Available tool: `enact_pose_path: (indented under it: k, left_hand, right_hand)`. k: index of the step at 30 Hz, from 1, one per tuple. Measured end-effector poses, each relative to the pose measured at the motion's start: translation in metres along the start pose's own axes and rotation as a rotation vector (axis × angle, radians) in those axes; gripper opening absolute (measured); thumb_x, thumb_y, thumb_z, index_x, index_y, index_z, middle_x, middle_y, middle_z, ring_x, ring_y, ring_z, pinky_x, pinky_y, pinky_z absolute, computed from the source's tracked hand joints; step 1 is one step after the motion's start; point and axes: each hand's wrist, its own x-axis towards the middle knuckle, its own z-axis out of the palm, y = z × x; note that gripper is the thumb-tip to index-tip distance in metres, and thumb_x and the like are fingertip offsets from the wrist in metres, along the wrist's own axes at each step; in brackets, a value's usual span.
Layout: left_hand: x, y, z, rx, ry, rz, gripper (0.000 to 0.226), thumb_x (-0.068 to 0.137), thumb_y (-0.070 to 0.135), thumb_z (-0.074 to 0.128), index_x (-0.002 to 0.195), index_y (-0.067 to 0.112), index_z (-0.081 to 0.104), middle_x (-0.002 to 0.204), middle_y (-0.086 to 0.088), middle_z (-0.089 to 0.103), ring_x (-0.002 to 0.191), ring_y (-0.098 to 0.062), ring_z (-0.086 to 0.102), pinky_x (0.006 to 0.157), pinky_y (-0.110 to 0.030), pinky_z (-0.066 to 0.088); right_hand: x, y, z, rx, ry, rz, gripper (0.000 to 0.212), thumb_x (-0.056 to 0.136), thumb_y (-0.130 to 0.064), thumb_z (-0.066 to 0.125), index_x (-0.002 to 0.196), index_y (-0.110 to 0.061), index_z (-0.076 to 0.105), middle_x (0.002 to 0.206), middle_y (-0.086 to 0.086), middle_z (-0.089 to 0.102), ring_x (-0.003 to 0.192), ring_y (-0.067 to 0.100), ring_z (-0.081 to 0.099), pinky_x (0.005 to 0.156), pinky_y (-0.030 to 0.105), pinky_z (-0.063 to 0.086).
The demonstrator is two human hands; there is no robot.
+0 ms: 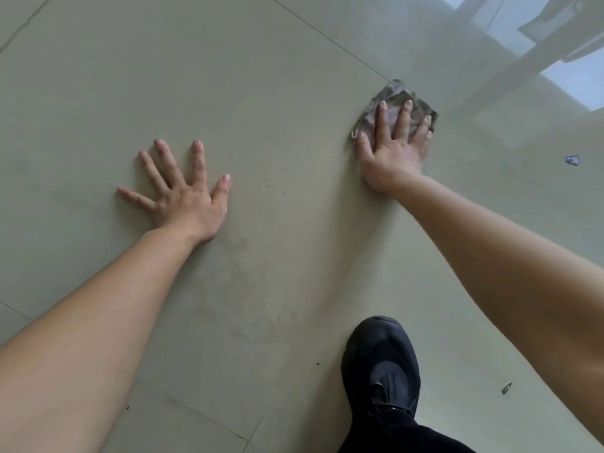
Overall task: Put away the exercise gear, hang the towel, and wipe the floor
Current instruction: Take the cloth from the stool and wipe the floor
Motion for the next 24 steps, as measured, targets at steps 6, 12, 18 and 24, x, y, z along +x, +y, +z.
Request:
enact_pose_path:
  k: [6,12,18,24]
  left_hand:
    - [-0.003,0.001,-0.003,-0.009,-0.039,-0.012,0.072,0.094,0.069,0.017,0.155,0.039,-0.009,0.161,-0.012,-0.026,0.147,-0.035,-0.026,0.104,-0.08,-0.007]
    - [-0.004,0.003,-0.004,0.004,-0.038,-0.019,0.072,0.094,0.069,0.018,0.155,0.039,-0.009,0.161,-0.013,-0.026,0.147,-0.035,-0.025,0.104,-0.079,-0.008]
    - [0.001,0.004,-0.007,-0.02,-0.085,-0.021,0.073,0.094,0.071,0.021,0.154,0.043,-0.009,0.161,-0.01,-0.028,0.147,-0.033,-0.027,0.104,-0.078,-0.009]
    - [0.002,-0.018,-0.04,-0.212,-0.29,0.064,0.062,0.099,0.059,0.037,0.154,0.047,0.011,0.163,0.0,-0.025,0.149,-0.024,-0.024,0.112,-0.066,-0.009]
  right_hand:
    - [-0.123,-0.028,0.04,-0.134,-0.106,-0.706,0.073,0.1,-0.065,0.026,0.161,-0.033,0.003,0.168,0.011,-0.012,0.147,0.048,-0.025,0.121,0.059,-0.011]
    - [-0.039,0.026,0.009,-0.131,0.015,-0.674,0.075,0.096,-0.07,0.026,0.16,-0.033,0.017,0.169,0.011,0.004,0.153,0.045,-0.005,0.123,0.06,0.007]
    - [-0.036,0.002,0.007,0.05,-0.055,-0.053,0.073,0.099,-0.066,0.027,0.16,-0.037,0.0,0.168,0.006,-0.018,0.15,0.044,-0.022,0.122,0.054,-0.012]
    - [-0.237,-0.047,0.087,0.021,-0.141,-0.516,0.067,0.102,-0.058,0.025,0.161,-0.034,0.009,0.167,0.011,-0.015,0.146,0.047,-0.028,0.121,0.06,-0.007]
